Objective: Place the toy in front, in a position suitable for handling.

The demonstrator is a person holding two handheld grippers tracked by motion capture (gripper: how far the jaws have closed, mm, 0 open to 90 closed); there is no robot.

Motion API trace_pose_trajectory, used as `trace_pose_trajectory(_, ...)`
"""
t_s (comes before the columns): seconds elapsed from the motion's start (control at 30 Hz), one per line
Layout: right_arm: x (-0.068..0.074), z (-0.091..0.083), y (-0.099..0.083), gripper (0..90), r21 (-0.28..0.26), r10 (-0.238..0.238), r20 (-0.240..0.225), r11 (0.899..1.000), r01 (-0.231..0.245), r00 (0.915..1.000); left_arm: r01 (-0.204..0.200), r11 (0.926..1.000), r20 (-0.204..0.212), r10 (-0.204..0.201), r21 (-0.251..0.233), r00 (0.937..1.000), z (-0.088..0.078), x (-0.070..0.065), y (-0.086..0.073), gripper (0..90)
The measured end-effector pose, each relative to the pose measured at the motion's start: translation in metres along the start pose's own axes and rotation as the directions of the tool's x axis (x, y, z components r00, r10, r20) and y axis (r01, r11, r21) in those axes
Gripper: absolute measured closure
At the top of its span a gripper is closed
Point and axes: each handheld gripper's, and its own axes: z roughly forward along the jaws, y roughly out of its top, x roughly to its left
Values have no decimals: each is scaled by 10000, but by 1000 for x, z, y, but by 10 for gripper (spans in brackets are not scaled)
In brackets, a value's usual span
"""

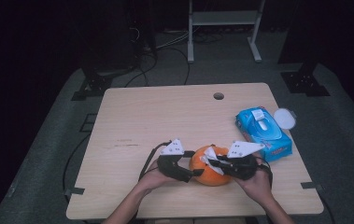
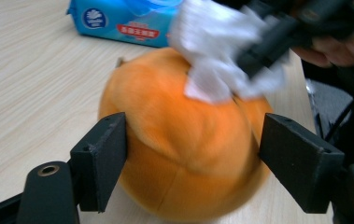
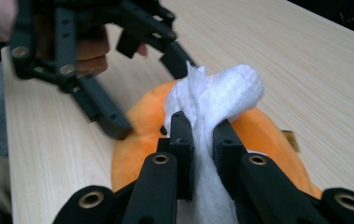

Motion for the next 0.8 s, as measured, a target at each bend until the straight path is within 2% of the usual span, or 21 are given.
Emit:
trace_pose_trajectory(0.03,-1,0,0,808,-23,143,-13,9999,-143,9999,-81,10000,-107,81,13,9999,1,-1,0,267)
trace_pose_trajectory(0.1,4,0,2,807,-73,25,-40,10000,-25,10000,-259,9996,-244,260,65,9994,2,-2,0,320)
trace_pose_trajectory(0.13,6,1,2,808,-67,-21,-150,10000,20,9999,-224,9997,-345,225,41,9992,2,-2,0,334)
trace_pose_trajectory(0.17,12,3,4,808,-68,-145,-522,9999,141,9985,-262,9996,-351,265,83,9990,2,-2,0,345)
trace_pose_trajectory(0.23,17,6,7,808,130,-570,-369,9983,575,9977,-459,9988,-420,467,189,9980,2,-2,-1,356)
trace_pose_trajectory(0.27,16,6,8,808,134,-596,-298,9981,600,9978,-546,9982,-414,556,254,9976,1,-3,-1,358)
trace_pose_trajectory(0.37,-4,1,6,807,33,-101,201,9999,100,9997,-623,9977,-420,633,249,9971,2,-2,-3,359)
trace_pose_trajectory(0.43,-15,-1,0,807,57,512,165,9987,-513,9986,-573,9981,-383,582,247,9976,2,-1,-3,353)
trace_pose_trajectory(0.5,-16,-1,-2,807,135,765,41,9970,-766,9971,-488,9984,-295,497,300,9983,2,0,-3,331)
trace_pose_trajectory(0.6,-12,3,-3,808,320,791,-205,9964,-784,9967,-587,9968,151,580,550,9982,0,0,-3,265)
trace_pose_trajectory(0.7,-3,6,-6,808,418,773,-412,9963,-756,9962,-13,9996,430,0,294,9991,-2,3,-3,221)
trace_pose_trajectory(0.77,3,5,-6,809,468,667,-479,9968,-644,9966,188,9995,473,-199,240,9987,-2,4,-2,225)
trace_pose_trajectory(0.8,6,5,-6,808,488,673,-568,9967,-645,9961,164,9995,452,-177,280,9988,-1,3,-3,239)
